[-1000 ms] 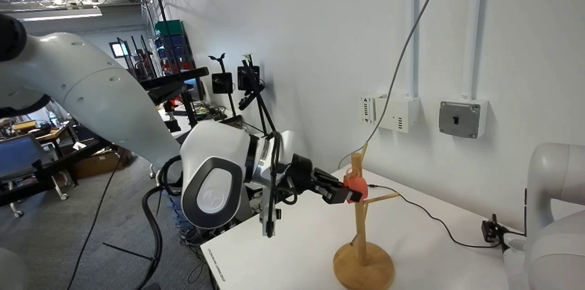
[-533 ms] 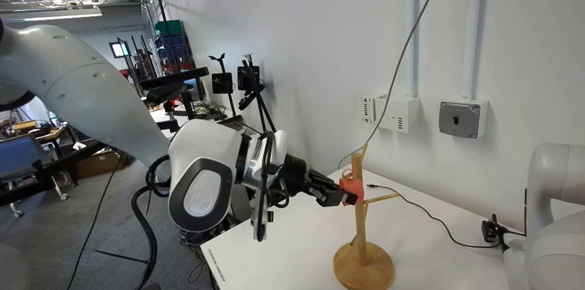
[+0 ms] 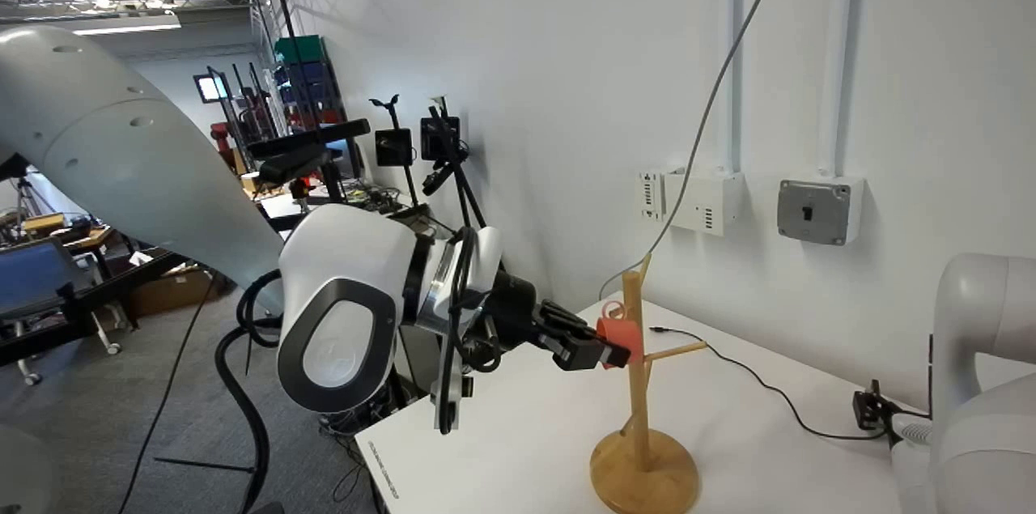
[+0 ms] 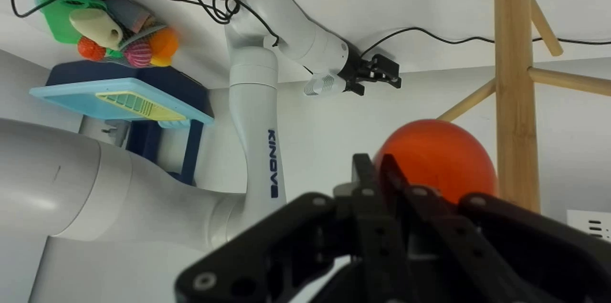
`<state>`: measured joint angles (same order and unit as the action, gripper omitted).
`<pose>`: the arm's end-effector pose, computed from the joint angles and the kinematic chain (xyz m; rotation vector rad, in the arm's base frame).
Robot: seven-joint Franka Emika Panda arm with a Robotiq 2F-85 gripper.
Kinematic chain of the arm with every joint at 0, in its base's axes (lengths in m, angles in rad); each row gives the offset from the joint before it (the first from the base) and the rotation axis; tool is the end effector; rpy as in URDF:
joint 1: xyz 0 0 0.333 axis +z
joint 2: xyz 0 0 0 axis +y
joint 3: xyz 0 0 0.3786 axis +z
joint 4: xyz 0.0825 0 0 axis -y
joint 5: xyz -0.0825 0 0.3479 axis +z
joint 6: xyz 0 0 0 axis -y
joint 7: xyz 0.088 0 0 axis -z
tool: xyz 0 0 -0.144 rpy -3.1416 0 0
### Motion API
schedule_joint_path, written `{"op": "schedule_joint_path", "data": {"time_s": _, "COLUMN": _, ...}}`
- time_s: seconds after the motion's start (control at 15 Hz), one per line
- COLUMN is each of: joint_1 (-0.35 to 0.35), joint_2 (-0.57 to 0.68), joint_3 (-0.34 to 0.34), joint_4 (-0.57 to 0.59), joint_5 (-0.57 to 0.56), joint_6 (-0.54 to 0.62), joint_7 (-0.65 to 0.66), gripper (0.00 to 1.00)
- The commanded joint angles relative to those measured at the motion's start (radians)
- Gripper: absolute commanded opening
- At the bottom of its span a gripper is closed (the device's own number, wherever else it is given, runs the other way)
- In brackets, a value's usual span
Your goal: Take the cup off the stand and place it on the table
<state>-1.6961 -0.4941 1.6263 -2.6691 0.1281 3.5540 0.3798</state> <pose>0.4828 -0.0133 0.4016 2.4908 -0.4451 1.2813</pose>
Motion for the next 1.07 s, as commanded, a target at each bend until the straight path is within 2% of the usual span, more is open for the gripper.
{"op": "schedule_joint_path", "data": {"time_s": 0.0, "joint_1": 0.075, "joint_2": 0.046, "joint_3": -0.073, "joint_4": -0.030, "joint_5": 0.022, "joint_6": -0.036, "joint_7": -0.069, "gripper": 0.02}}
{"op": "schedule_joint_path", "data": {"time_s": 0.27, "joint_1": 0.152, "joint_2": 0.070, "joint_3": -0.153, "joint_4": -0.052, "joint_5": 0.019, "joint_6": -0.062, "joint_7": -0.097, "gripper": 0.02}}
{"op": "schedule_joint_path", "data": {"time_s": 0.33, "joint_1": 0.159, "joint_2": 0.065, "joint_3": -0.172, "joint_4": -0.054, "joint_5": -0.015, "joint_6": -0.063, "joint_7": -0.071, "gripper": 0.02}}
{"op": "schedule_joint_path", "data": {"time_s": 1.0, "joint_1": 0.287, "joint_2": 0.076, "joint_3": -0.344, "joint_4": -0.072, "joint_5": -0.042, "joint_6": -0.086, "joint_7": -0.071, "gripper": 0.02}}
